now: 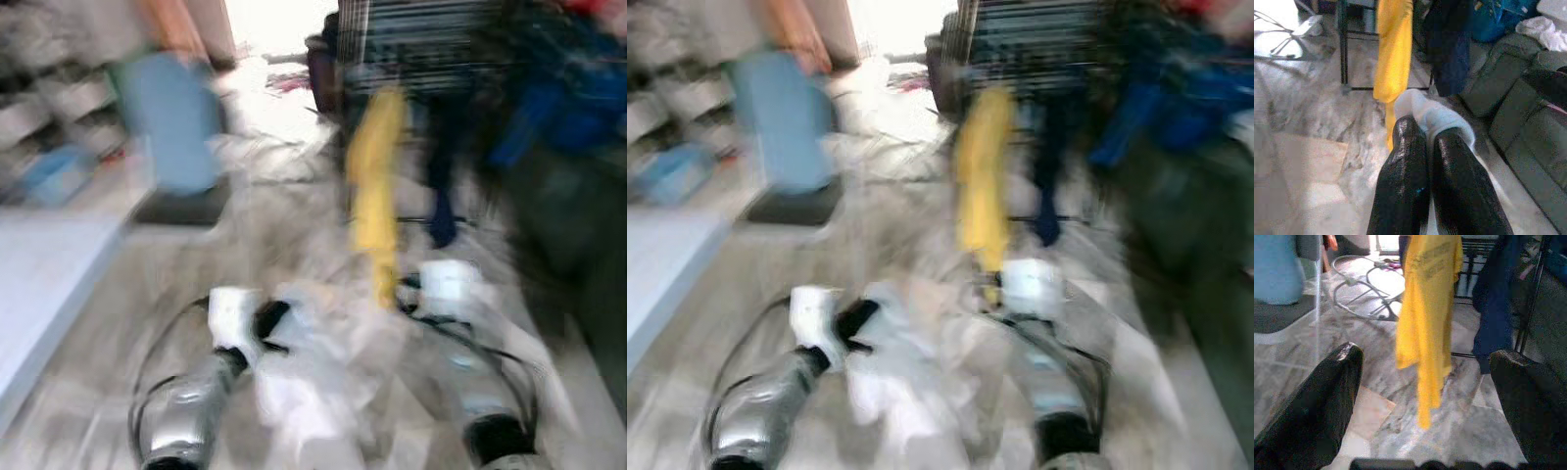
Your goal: Hang hanger
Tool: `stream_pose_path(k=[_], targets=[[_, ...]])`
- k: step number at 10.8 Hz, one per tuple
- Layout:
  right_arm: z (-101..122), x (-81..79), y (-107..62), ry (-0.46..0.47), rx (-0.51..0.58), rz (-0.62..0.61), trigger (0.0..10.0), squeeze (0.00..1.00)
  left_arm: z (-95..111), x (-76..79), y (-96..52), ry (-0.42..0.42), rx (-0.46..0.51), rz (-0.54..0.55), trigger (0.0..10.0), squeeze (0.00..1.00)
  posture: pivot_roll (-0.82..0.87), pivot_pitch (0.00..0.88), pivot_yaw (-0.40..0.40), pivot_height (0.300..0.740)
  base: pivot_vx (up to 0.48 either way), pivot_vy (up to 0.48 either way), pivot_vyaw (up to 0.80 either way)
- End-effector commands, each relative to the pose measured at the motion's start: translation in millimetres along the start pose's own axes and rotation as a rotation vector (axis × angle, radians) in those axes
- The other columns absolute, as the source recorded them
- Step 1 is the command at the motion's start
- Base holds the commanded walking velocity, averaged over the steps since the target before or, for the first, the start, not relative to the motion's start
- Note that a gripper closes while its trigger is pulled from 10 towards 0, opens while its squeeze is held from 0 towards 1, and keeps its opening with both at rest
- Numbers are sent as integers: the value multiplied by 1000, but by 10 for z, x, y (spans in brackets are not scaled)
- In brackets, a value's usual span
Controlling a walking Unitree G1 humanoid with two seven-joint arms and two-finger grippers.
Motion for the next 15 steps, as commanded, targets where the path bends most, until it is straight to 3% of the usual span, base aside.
stream_pose_path(k=[1,5,13,15], targets=[[-26,140,-22,-7,-7,-38,10000,0,58,109,71,-9,31,-37,10000,0,-138,0,108,740,431,0,0],[-3,143,2,-8,-2,-35,10000,0,4,88,33,-15,21,-24,10000,0,-123,0,94,740,398,0,0],[46,220,31,-4,15,-77,10000,0,14,157,87,-9,18,-55,10000,0,-138,0,108,740,371,299,0],[53,263,36,-7,13,-107,10000,0,-21,191,86,-8,6,-69,10000,0,-142,0,111,740,456,0,-244]])
Point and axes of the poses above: a point about 5 cm out from each wrist's last joint towards the gripper, its own y axis pointing out of the wrist towards the gripper, its own z axis along the axis of the wrist's last joint, x = y × z, the point moved 3 cm from there along y, pointing out of the wrist towards the gripper, and after that the axes turned 4 degrees about -y, right-handed, at the moved point
